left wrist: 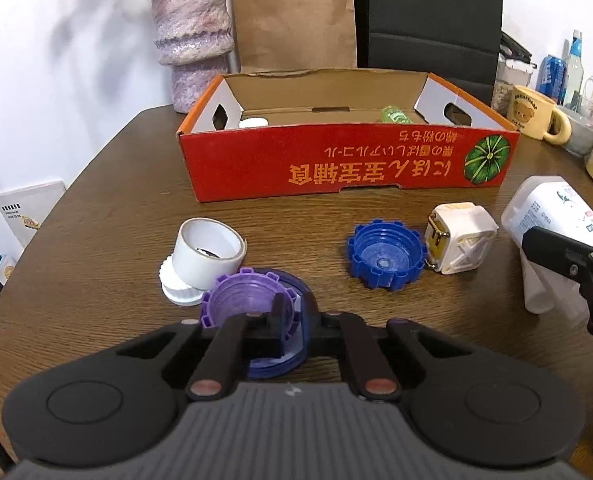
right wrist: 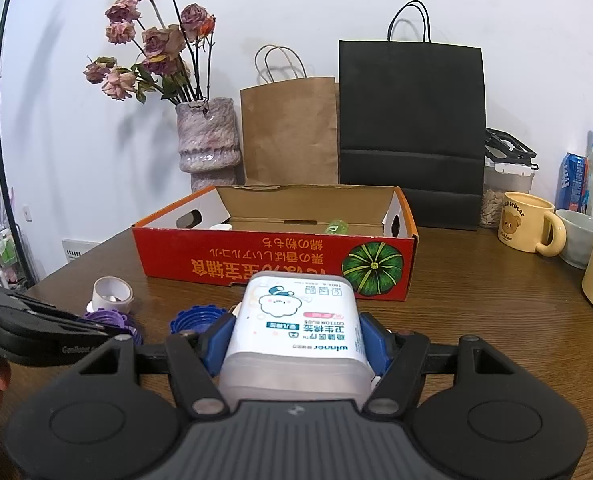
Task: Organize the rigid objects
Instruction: 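Lift the purple cap with the left gripper while the right holds the white container, then carry the purple cap left and the white container right over the red box, then drop the purple cap and white container into the red box, opening both grippers, then withdraw both tools from the red box back toward the remaining items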
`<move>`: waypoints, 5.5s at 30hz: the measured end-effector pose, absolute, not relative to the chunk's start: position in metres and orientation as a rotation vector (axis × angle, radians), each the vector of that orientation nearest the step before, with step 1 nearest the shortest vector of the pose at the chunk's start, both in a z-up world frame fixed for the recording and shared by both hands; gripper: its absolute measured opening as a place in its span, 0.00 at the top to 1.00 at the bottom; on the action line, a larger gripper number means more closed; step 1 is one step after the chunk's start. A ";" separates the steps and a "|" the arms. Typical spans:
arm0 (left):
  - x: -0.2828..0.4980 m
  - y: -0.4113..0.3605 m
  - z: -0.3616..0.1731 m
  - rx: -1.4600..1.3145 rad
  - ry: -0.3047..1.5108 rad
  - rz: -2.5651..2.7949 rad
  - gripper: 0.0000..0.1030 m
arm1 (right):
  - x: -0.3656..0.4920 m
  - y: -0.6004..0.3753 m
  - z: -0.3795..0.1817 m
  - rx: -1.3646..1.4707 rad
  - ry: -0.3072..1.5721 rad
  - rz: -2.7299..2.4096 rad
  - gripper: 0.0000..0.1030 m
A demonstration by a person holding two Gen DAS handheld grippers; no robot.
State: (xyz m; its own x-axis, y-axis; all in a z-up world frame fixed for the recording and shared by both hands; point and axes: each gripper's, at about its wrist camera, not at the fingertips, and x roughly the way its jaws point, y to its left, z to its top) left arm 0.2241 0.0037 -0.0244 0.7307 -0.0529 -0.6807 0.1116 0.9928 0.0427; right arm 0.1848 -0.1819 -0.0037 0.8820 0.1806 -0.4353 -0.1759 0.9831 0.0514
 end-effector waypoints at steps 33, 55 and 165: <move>0.206 -0.008 0.036 0.010 0.543 -0.091 0.93 | 0.190 -0.176 0.026 -0.004 0.390 0.189 0.37; 0.263 -0.017 0.050 -0.039 0.465 -0.069 0.93 | 0.252 -0.159 0.049 -0.033 0.332 0.163 0.37; 0.333 -0.010 0.035 -0.013 0.467 0.070 0.00 | 0.327 -0.180 0.038 -0.068 0.459 0.089 0.00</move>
State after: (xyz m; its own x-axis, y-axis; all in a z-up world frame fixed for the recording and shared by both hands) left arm 0.3335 -0.0099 0.0352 0.8904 0.0639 -0.4506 -0.0701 0.9975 0.0030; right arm 0.3266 -0.1797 0.0377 0.8927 0.0703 -0.4452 -0.1010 0.9938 -0.0455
